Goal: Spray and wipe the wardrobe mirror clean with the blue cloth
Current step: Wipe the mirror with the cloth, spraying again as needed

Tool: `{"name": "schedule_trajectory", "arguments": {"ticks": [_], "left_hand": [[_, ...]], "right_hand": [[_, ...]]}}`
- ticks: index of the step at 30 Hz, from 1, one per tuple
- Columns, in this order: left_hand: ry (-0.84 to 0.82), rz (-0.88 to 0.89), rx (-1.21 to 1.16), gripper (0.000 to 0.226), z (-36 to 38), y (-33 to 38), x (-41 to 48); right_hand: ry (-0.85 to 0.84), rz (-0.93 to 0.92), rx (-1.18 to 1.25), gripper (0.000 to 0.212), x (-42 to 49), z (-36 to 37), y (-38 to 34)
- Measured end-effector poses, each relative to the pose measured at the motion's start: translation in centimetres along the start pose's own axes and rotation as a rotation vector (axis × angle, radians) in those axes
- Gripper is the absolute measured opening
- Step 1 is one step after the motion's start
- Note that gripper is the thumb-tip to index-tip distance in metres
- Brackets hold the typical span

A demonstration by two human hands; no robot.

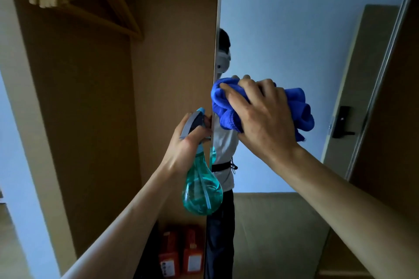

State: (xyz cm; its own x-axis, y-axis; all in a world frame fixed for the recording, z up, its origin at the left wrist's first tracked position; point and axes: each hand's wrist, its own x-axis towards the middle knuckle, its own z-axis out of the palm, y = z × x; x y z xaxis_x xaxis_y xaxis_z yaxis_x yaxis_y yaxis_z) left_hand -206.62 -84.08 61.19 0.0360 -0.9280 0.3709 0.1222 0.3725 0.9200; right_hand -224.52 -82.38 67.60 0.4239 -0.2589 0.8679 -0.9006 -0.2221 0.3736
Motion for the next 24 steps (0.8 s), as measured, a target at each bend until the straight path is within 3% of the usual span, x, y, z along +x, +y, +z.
{"name": "schedule_trajectory", "arguments": {"ticks": [5, 17, 24], "left_hand": [[0.001, -0.016, -0.020, 0.052, 0.3, 0.0, -2.1], [0.026, -0.026, 0.004, 0.057, 0.5, -1.9, -3.7], [0.058, -0.041, -0.038, 0.037, 0.6, -3.4, -4.4]], "right_hand": [[-0.058, -0.012, 0.004, 0.058, -2.2, 0.4, -1.0], [-0.178, -0.011, 0.046, 0.065, -6.2, 1.2, -3.1], [-0.267, -0.039, 0.057, 0.068, -8.6, 2.0, -3.9]]}}
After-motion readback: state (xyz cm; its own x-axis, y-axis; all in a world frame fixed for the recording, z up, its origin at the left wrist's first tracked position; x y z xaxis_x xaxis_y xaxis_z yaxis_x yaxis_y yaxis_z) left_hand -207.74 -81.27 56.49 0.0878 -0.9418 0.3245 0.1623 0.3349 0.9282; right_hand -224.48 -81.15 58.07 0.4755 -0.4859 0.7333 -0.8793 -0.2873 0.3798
